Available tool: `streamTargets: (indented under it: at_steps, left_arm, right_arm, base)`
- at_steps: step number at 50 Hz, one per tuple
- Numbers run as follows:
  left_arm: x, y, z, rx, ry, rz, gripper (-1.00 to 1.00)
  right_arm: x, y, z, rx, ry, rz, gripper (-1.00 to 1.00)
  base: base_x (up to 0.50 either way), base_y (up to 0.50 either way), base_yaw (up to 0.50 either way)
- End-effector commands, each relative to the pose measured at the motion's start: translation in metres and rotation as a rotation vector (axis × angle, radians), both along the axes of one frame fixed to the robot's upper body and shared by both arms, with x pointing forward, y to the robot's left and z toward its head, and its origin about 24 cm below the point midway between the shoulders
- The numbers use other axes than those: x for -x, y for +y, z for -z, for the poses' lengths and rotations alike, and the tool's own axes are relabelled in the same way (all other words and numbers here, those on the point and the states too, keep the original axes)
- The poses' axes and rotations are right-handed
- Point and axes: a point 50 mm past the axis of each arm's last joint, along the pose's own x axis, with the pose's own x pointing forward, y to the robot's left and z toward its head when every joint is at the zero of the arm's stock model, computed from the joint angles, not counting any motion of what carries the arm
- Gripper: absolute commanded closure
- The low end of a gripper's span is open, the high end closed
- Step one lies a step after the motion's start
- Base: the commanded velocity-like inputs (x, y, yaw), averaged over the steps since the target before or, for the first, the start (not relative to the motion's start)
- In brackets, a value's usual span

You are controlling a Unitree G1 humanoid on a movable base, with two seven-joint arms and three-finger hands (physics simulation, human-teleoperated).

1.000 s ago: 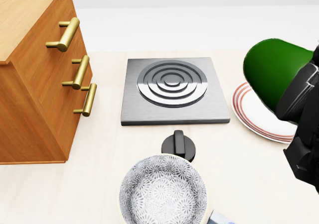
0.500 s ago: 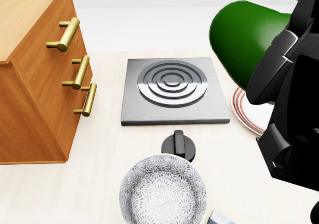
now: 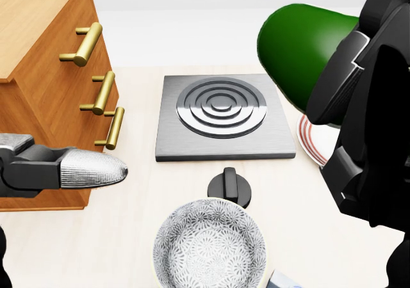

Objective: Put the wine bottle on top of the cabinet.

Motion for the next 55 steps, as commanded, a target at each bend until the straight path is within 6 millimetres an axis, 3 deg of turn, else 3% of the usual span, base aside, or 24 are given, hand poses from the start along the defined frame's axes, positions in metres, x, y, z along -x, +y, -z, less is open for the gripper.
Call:
streamTargets:
  at_steps: [1, 6, 25, 31, 55]
  left_arm:
    - [-0.037, -0.034, 0.027, -0.107, 0.187, 0.009, -1.0]
    - [-0.046, -0.041, 0.024, -0.108, 0.196, 0.001, -1.0]
    - [-0.038, -0.064, 0.014, -0.143, 0.137, 0.04, -1.0]
    - [-0.033, -0.07, 0.013, -0.151, 0.123, 0.051, -1.0]
    - [-0.033, -0.075, 0.013, -0.168, 0.125, 0.053, -1.0]
  right_arm:
    - [-0.018, 0.002, 0.006, -0.048, 0.077, 0.009, 1.0]
    - [-0.02, 0.004, 0.006, -0.053, 0.086, 0.001, 1.0]
    - [-0.026, 0.011, 0.003, -0.029, 0.082, -0.007, 1.0]
    - [-0.037, 0.014, 0.003, -0.037, 0.112, -0.02, 1.0]
    - [-0.055, 0.017, -0.001, -0.104, 0.152, -0.073, 1.0]
  base:
    - [0.0, 0.0, 0.0]
    - [0.0, 0.0, 0.0]
    - [0.0, 0.0, 0.0]
    - [0.0, 0.0, 0.0]
    - [0.0, 0.0, 0.0]
